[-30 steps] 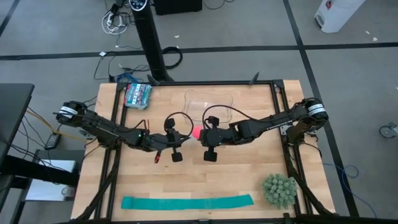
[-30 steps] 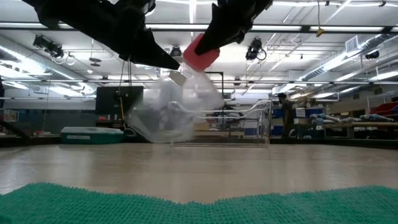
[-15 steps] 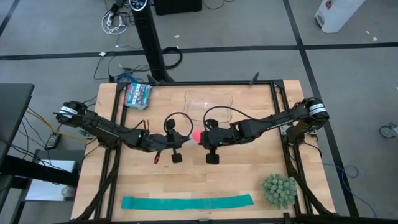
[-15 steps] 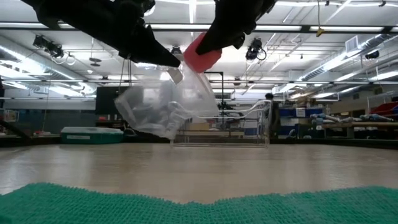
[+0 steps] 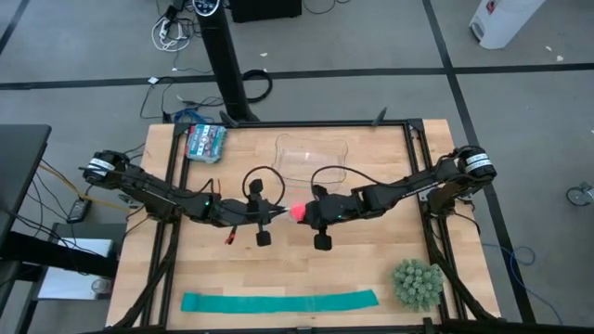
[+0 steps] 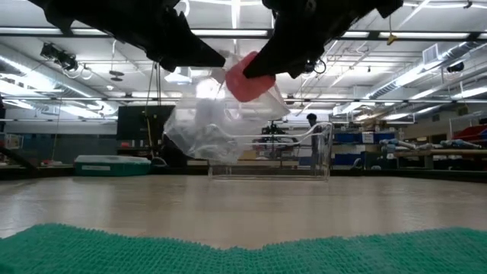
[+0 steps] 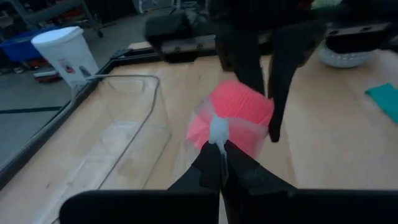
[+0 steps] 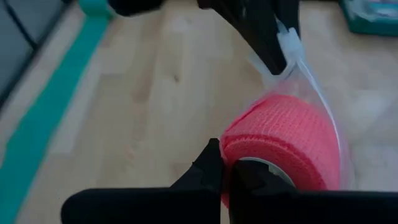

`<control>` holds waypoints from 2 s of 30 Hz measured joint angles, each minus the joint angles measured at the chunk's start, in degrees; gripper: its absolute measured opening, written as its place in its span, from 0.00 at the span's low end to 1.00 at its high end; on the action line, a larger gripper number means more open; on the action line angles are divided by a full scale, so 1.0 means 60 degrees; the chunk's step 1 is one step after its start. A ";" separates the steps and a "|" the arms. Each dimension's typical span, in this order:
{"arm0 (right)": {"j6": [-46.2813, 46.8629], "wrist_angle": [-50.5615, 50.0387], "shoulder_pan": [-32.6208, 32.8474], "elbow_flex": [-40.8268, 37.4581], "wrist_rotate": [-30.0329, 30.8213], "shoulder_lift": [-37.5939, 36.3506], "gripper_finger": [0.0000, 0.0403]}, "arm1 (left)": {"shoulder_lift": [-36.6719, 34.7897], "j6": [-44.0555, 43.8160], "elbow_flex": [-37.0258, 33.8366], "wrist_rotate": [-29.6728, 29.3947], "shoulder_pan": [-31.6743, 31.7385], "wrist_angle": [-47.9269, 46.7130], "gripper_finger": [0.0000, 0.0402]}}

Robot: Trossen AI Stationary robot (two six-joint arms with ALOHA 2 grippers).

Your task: Roll bandage

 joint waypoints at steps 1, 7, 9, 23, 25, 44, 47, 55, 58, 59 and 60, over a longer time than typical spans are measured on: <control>-0.0004 0.0370 -0.0039 -0.0187 -0.0207 -0.0027 0.00 | 0.0000 0.0000 0.0000 0.0088 0.0009 0.0035 0.01; -0.0150 0.0865 -0.0305 -0.0396 -0.0552 -0.0066 0.00 | 0.0000 0.0017 0.0000 0.0365 0.0069 0.0076 0.01; -0.0040 0.0838 -0.0429 -0.0398 -0.0502 -0.0066 0.00 | 0.0000 0.0007 0.0000 0.0463 0.0073 0.0076 0.01; -0.0146 0.1069 -0.0601 -0.0402 -0.0866 -0.0161 0.24 | 0.0004 -0.0036 0.0000 0.0737 0.0080 -0.0072 0.01; 0.0084 0.1077 -0.0601 -0.0402 -0.1125 -0.0161 0.32 | 0.0004 -0.0036 -0.0002 0.0703 0.0087 -0.0078 0.01; 0.0767 -0.0796 -0.0438 -0.0383 -0.1456 -0.1946 0.45 | 0.0011 -0.0331 -0.0004 0.0445 0.0142 0.1256 0.01; 0.0377 -0.1154 -0.0373 -0.0383 -0.1322 -0.1981 0.44 | 0.0011 -0.0331 -0.0004 0.0465 0.0144 0.1492 0.01; -0.0509 -0.0893 -0.0043 0.0096 -0.0600 -0.1818 0.42 | 0.0011 -0.0319 -0.0004 0.0612 0.0210 0.1550 0.01; -0.0255 -0.1802 -0.0079 0.0587 -0.0252 -0.1771 0.41 | 0.0011 -0.0324 -0.0011 0.0595 0.0222 0.1583 0.01; -0.0356 -0.1825 -0.0059 0.0687 -0.0388 -0.1729 0.41 | 0.0011 -0.0324 -0.0011 0.0598 0.0219 0.1580 0.01; -0.0441 -0.1982 -0.0010 0.0731 -0.0194 -0.1712 0.41 | 0.0011 -0.0327 -0.0011 0.0598 0.0219 0.1535 0.01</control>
